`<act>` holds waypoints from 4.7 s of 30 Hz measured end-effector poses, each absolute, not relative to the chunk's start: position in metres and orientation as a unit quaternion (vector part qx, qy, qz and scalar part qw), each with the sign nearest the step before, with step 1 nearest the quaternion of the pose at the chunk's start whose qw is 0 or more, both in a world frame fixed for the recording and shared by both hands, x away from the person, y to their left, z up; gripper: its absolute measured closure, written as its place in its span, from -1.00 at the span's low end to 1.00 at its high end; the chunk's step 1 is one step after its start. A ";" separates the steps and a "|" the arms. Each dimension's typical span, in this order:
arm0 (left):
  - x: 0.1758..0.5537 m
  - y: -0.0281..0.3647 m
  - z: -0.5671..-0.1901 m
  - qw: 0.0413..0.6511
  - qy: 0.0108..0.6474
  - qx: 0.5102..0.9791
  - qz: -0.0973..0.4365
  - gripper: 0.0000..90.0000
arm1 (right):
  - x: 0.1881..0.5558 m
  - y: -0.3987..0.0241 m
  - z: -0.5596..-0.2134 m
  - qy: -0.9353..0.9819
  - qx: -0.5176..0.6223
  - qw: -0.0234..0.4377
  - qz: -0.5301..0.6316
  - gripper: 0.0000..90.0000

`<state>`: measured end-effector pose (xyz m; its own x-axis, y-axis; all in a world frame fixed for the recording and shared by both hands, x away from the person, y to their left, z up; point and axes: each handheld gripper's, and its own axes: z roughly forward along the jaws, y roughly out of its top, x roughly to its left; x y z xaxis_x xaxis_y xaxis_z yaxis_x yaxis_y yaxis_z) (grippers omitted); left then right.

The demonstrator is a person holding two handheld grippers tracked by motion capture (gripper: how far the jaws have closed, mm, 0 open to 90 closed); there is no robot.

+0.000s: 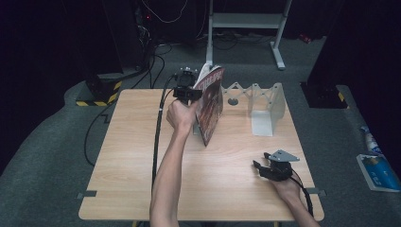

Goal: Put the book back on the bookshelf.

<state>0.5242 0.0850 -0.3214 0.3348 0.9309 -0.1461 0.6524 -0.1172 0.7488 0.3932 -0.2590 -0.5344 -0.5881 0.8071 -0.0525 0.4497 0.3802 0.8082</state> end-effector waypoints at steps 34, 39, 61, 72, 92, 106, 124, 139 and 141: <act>0.521 0.085 -0.333 0.408 0.556 0.688 0.228 0.81 | 0.394 -0.259 -0.535 0.800 0.389 0.230 0.394 -0.13; 0.522 0.088 -0.333 0.403 0.556 0.690 0.228 0.80 | 0.394 -0.259 -0.535 0.800 0.390 0.229 0.394 -0.13; 0.527 0.106 -0.339 0.383 0.580 0.681 0.232 0.66 | 0.394 -0.260 -0.534 0.798 0.396 0.226 0.393 -0.14; 0.528 0.117 -0.345 0.383 0.585 0.678 0.226 0.54 | 0.394 -0.260 -0.534 0.798 0.396 0.224 0.394 -0.14; 0.521 0.116 -0.346 0.398 0.579 0.678 0.219 0.24 | 0.394 -0.260 -0.534 0.798 0.398 0.223 0.394 -0.15; 0.511 0.125 -0.343 0.423 0.557 0.683 0.212 0.15 | 0.394 -0.260 -0.535 0.797 0.398 0.224 0.394 -0.15; 0.495 0.137 -0.330 0.446 0.540 0.681 0.215 0.15 | 0.395 -0.260 -0.534 0.798 0.398 0.224 0.394 -0.15; 0.478 0.148 -0.320 0.456 0.520 0.688 0.219 0.17 | 0.394 -0.260 -0.534 0.797 0.399 0.223 0.394 -0.16; 0.476 0.149 -0.318 0.459 0.519 0.687 0.221 0.18 | 0.394 -0.260 -0.534 0.797 0.399 0.224 0.394 -0.16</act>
